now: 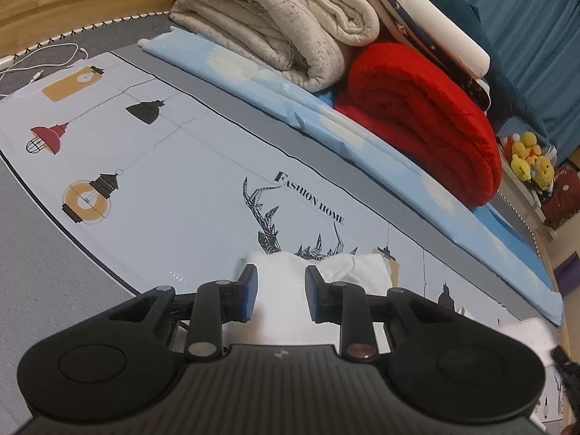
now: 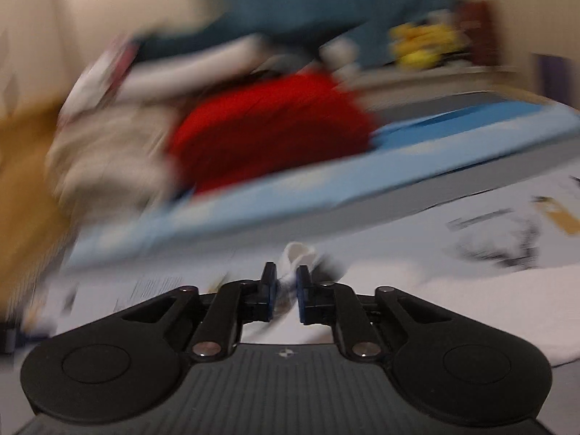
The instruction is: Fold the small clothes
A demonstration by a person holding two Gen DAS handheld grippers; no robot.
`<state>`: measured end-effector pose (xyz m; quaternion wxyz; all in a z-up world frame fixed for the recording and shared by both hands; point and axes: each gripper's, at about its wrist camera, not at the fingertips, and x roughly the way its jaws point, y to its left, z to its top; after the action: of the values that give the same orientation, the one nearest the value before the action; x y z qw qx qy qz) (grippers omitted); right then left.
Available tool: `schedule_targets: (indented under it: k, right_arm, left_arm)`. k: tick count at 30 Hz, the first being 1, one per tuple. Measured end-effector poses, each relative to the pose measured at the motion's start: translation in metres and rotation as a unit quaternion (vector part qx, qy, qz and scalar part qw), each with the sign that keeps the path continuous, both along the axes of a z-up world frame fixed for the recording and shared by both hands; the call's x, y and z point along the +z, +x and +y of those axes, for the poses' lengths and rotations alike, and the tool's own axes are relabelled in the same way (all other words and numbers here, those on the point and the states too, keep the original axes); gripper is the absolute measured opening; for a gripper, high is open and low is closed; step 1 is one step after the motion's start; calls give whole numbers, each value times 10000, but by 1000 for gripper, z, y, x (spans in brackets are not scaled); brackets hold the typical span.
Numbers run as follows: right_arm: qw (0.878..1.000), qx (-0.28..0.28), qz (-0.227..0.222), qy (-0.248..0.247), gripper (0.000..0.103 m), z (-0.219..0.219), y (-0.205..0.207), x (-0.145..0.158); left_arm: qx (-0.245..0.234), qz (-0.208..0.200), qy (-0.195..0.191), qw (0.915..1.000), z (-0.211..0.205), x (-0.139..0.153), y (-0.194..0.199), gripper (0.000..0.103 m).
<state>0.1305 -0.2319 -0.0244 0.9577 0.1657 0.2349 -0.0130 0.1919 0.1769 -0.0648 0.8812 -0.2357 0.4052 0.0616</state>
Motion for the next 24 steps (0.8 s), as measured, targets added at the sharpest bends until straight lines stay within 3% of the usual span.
schedule_targets:
  k: [3, 7, 9, 11, 17, 19, 21, 22, 24]
  right_arm:
    - [9961, -865, 184, -33, 8, -51, 0, -7]
    - [9863, -1185, 1142, 129, 8, -89, 7, -39]
    - [9826, -1276, 1293, 380, 8, -99, 8, -49]
    - [9826, -1301, 1231, 487, 8, -102, 10, -48]
    - [9893, -1073, 500, 851, 8, -102, -3, -30]
    - [9842, -1324, 1000, 618, 10, -110, 5, -39]
    - [9618, -1846, 2018, 96, 15, -116, 14, -62]
    - [9536, -2096, 2159, -56, 15, -120, 12, -68]
    - [9603, -2064, 1872, 92, 15, -123, 8, -64]
  left_arm:
    - [-88, 51, 2, 9999, -6, -4, 2, 30]
    - [-196, 157, -5, 9997, -17, -12, 7, 30]
    - [-312, 263, -70, 9991, -25, -18, 10, 30]
    - [-433, 356, -99, 9984, -32, -25, 12, 30]
    - [-1019, 687, 102, 9924, -60, -45, 15, 30]
    - [-1147, 871, 227, 9893, -66, -55, 15, 30]
    - [-1231, 1036, 342, 9864, -68, -62, 16, 30]
    - [-1251, 1094, 389, 9853, -69, -65, 16, 30]
    - [-1312, 1124, 407, 9841, -70, -68, 15, 30]
